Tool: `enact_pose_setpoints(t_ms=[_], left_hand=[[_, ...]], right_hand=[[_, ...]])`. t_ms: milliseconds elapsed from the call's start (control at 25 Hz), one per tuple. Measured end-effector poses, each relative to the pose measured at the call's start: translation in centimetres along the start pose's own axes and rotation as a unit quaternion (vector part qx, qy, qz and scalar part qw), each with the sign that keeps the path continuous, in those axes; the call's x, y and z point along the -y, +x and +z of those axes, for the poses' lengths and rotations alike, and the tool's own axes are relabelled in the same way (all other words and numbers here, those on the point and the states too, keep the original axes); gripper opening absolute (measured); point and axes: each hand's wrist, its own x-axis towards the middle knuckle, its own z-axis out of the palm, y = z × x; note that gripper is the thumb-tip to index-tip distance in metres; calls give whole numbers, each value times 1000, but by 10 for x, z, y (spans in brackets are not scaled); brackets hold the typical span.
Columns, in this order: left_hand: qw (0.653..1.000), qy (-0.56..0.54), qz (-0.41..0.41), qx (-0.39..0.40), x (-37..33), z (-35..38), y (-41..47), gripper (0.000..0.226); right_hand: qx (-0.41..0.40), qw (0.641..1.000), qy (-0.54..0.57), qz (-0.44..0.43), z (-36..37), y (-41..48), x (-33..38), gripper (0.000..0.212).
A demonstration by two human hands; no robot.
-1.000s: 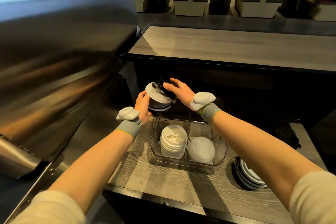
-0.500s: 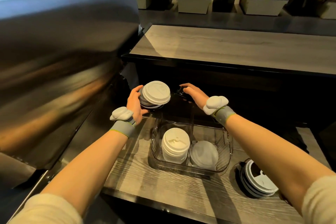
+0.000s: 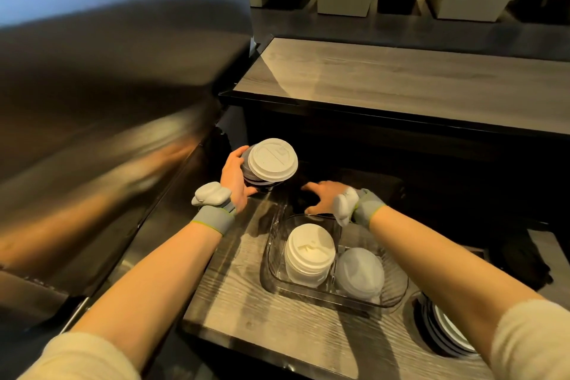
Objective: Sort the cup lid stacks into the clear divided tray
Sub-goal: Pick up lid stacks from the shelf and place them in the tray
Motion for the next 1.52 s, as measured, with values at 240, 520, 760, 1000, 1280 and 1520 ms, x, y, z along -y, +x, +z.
enact_pose_setpoints(t_ms=[240,520,760,1000,1280,1520], left_hand=[[999,36,16,15,-1,16,-13,38],[998,44,0,51,12,46,-40,40],[997,78,20,2,19,63,-50,43],[995,95,38,6,23,60,-58,43],[991,128,34,7,35,61,-53,42],[982,185,34,27,40,68,-49,42]], right_hand=[[-299,919,255,11,-32,-14,5,30],[-194,957,197,-85,-35,-46,21,77],[-245,936,252,12,-31,-66,-22,63],[-157,937,265,167,2,-61,-64,77],[-131,956,182,190,25,-31,-71,57],[-229,932,251,123,5,-41,-68,47]])
